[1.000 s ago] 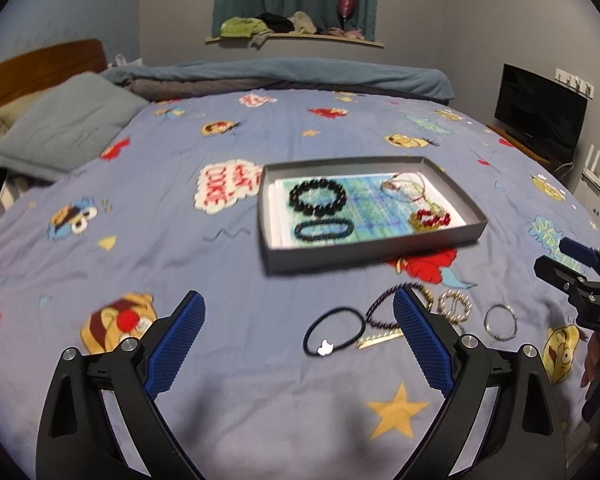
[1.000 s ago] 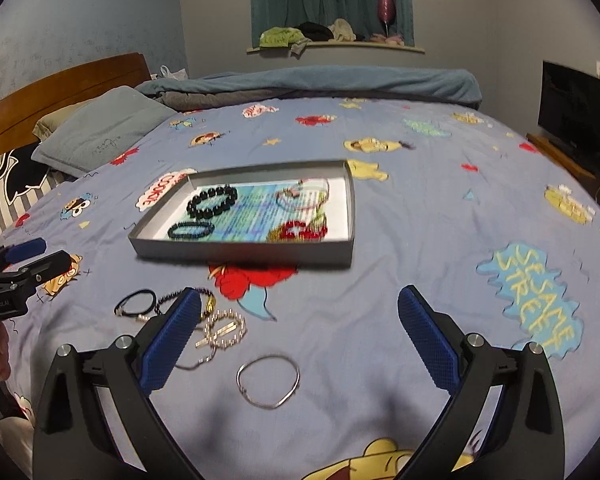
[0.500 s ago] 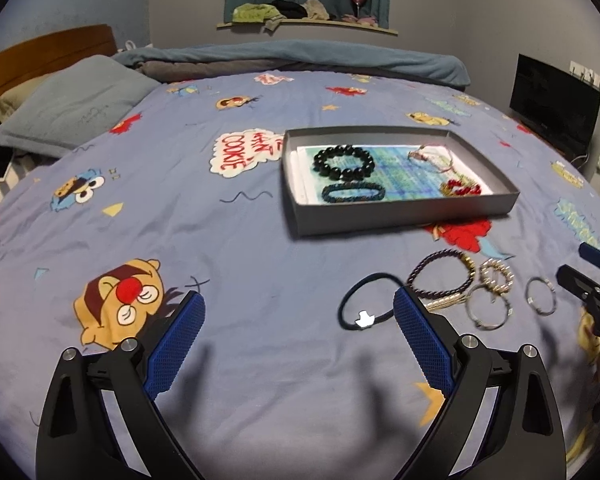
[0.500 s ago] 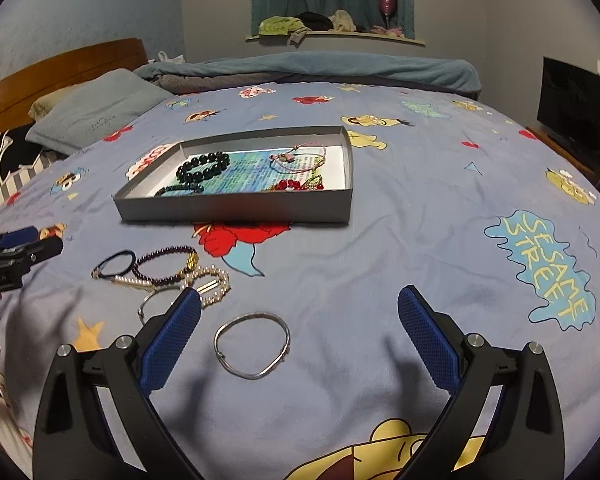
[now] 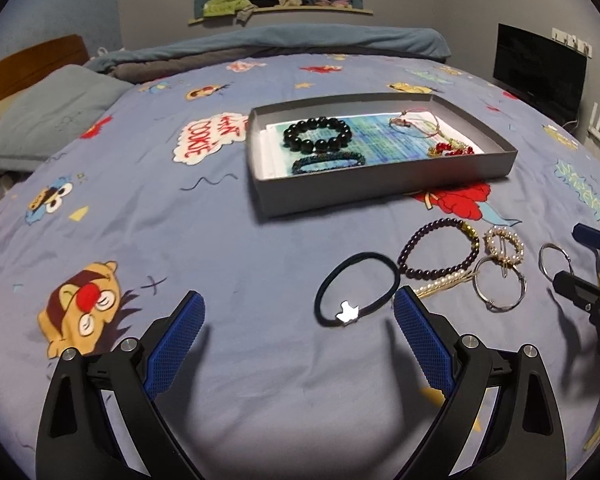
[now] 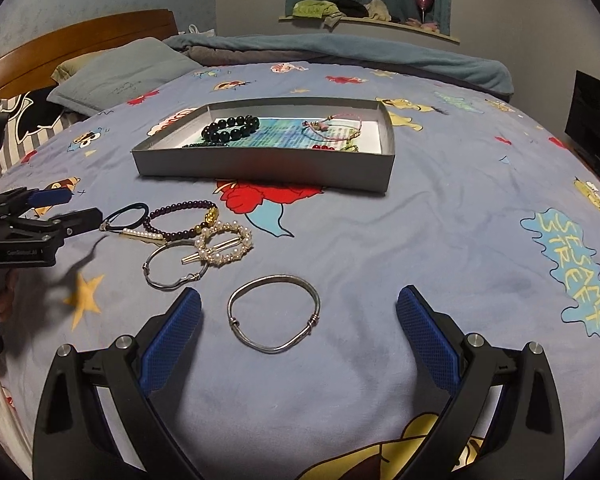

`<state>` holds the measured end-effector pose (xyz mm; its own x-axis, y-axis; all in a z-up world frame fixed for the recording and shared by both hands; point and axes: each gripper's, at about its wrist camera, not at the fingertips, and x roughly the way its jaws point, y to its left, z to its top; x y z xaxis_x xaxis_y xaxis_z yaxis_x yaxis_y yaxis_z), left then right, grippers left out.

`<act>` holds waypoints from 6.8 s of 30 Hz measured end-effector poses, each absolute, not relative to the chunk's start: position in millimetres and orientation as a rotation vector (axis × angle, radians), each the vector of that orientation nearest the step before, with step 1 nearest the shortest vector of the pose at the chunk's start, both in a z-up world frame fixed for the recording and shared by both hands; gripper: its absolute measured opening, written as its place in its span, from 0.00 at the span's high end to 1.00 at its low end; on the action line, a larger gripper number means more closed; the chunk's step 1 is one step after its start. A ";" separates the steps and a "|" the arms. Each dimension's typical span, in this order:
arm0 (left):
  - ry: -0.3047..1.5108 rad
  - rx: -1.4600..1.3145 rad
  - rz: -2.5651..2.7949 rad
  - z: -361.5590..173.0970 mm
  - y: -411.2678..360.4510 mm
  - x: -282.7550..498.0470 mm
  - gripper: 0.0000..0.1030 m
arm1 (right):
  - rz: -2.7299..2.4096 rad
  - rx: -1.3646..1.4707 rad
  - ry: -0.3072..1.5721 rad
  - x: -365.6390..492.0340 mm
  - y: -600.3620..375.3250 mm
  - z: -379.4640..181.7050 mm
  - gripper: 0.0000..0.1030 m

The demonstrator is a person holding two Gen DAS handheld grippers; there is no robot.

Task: Organize jewelry
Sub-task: 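Grasp the black hair tie with the left tool while the right tool grasps the silver bangle, then carry the hair tie and bangle into the gray tray and open both tools, then lift both tools out of the tray back toward the loose jewelry, then grasp the pearl hair pin with the left tool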

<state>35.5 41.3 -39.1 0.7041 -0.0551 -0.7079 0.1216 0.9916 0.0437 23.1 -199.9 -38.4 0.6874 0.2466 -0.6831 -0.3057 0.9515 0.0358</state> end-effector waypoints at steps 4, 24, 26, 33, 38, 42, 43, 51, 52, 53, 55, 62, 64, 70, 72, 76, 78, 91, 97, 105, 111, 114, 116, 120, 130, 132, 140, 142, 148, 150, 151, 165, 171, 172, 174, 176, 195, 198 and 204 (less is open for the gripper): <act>0.777 0.092 -0.093 -39.9 38.7 39.5 0.08 | 0.318 -0.099 0.770 25.2 -197.6 -43.3 0.06; 0.864 0.055 -0.206 -54.7 33.8 40.2 0.60 | 0.339 -0.123 0.772 25.4 -192.4 -46.6 0.26; 0.865 0.048 -0.203 -56.5 34.6 42.5 0.61 | 0.341 -0.124 0.773 25.6 -191.9 -46.6 0.27; 0.869 0.045 -0.217 -61.9 34.0 48.5 0.78 | 0.349 -0.120 0.775 27.8 -191.6 -48.7 0.35; 0.868 0.055 -0.215 -61.5 34.9 48.7 0.87 | 0.355 -0.136 0.767 25.6 -188.1 -47.4 0.53; 0.858 0.060 -0.213 -59.1 35.8 47.1 0.87 | 0.355 -0.139 0.762 25.5 -187.8 -46.4 0.53; 0.854 0.064 -0.210 -58.1 35.7 46.4 0.87 | 0.355 -0.134 0.759 25.2 -188.6 -45.7 0.53; 0.802 0.057 -0.204 -41.1 40.6 38.2 0.87 | 0.348 -0.098 0.748 25.4 -195.9 -41.3 0.53; 0.794 0.052 -0.206 -38.0 41.3 36.8 0.87 | 0.346 -0.093 0.744 24.7 -196.9 -40.1 0.53; 0.778 0.048 -0.207 -32.7 41.8 33.9 0.87 | 0.342 -0.087 0.739 24.5 -198.4 -38.8 0.53; 0.741 0.056 -0.205 -21.9 42.2 28.3 0.87 | 0.336 -0.079 0.730 24.2 -200.6 -34.5 0.53; 0.690 0.041 -0.207 5.4 49.1 26.2 0.87 | 0.325 -0.062 0.687 27.8 -204.9 -15.9 0.53; 0.678 0.023 -0.209 13.5 53.6 29.4 0.87 | 0.326 -0.055 0.687 31.2 -205.8 -12.9 0.53; 0.652 0.003 -0.215 33.5 62.4 49.1 0.87 | 0.325 -0.058 0.664 51.7 -203.5 3.3 0.53; 0.647 0.005 -0.224 36.8 60.9 56.4 0.87 | 0.328 -0.054 0.658 60.2 -202.5 8.8 0.53; 0.642 0.035 -0.244 37.8 48.3 79.0 0.87 | 0.342 -0.043 0.649 84.9 -195.7 17.0 0.53; 0.651 0.035 -0.262 34.7 41.7 91.3 0.87 | 0.341 -0.058 0.644 99.5 -187.8 17.9 0.53; 0.737 0.069 -0.354 -8.6 -3.8 170.8 0.87 | 0.384 -0.100 0.786 193.2 -147.4 -19.5 0.53; 0.777 0.099 -0.360 -25.5 -11.9 193.1 0.87 | 0.417 -0.166 0.880 211.5 -130.6 -37.1 0.53; 0.814 0.087 -0.354 -39.2 -11.2 205.3 0.87 | 0.460 -0.195 0.904 219.7 -120.4 -41.4 0.53; 0.830 0.070 -0.353 -41.2 -9.5 205.8 0.85 | 0.463 -0.197 0.902 220.2 -119.6 -41.3 0.50; 0.822 0.071 -0.346 -40.3 -9.3 203.5 0.76 | 0.457 -0.193 0.905 220.3 -120.6 -41.6 0.47; 0.821 0.060 -0.353 -39.4 -8.3 203.0 0.76 | 0.448 -0.188 0.902 220.2 -122.5 -40.9 0.41; 0.814 0.051 -0.335 -33.5 -2.8 198.5 0.71 | 0.446 -0.180 0.883 213.6 -127.4 -35.6 0.36; 0.746 0.048 -0.254 -0.9 13.9 169.1 0.25 | 0.454 -0.196 0.835 172.8 -141.0 -8.7 0.17; 0.745 0.041 -0.234 6.0 17.5 162.9 0.21 | 0.455 -0.202 0.820 164.2 -142.8 -2.6 0.11; 0.708 0.046 -0.204 30.5 25.4 126.8 0.11 | 0.439 -0.185 0.739 126.1 -152.7 28.2 0.05; 0.702 0.049 -0.195 33.9 28.1 117.5 0.10 | 0.426 -0.190 0.725 114.3 -156.1 32.5 0.05; 0.699 0.031 -0.178 40.7 37.3 86.2 0.10 | 0.403 -0.182 0.709 85.7 -166.9 37.5 0.06; 0.697 0.037 -0.173 41.6 38.2 76.7 0.10 | 0.394 -0.170 0.711 80.2 -170.5 37.0 0.06; 0.696 0.040 -0.172 42.3 38.3 72.3 0.10 | 0.389 -0.163 0.713 76.6 -172.8 36.7 0.06; 0.724 0.048 -0.165 17.5 29.7 31.3 0.10 | 0.308 -0.039 0.770 49.9 -191.5 2.2 0.05; 0.731 0.072 -0.154 0.6 30.6 27.4 0.10 | 0.272 -0.030 0.763 48.2 -198.4 -11.0 0.05; 0.734 0.068 -0.155 -2.2 31.9 27.3 0.10 | 0.267 -0.030 0.757 47.7 -199.5 -12.1 0.05; 0.737 0.059 -0.157 -7.0 33.6 27.1 0.10 | 0.253 -0.031 0.739 46.4 -201.8 -15.7 0.05; 0.735 0.055 -0.160 -10.7 33.5 26.7 0.10 | 0.244 -0.034 0.732 46.9 -202.8 -19.3 0.05; 0.782 0.136 -0.290 -45.4 4.9 34.9 0.11 | 0.317 -0.073 0.739 42.3 -185.8 -33.7 0.05; 0.791 0.137 -0.313 -48.3 1.7 38.2 0.15 | 0.324 -0.067 0.750 44.0 -186.4 -35.2 0.05; 0.796 0.148 -0.369 -51.7 -9.3 42.2 0.38 | 0.332 -0.063 0.751 43.5 -186.5 -35.4 0.05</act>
<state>42.2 -9.3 -51.7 0.6399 -0.2665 -0.7208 0.3770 0.9262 -0.0078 43.5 -186.5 -35.4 0.6811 0.2736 -0.6791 -0.3185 0.9459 0.0616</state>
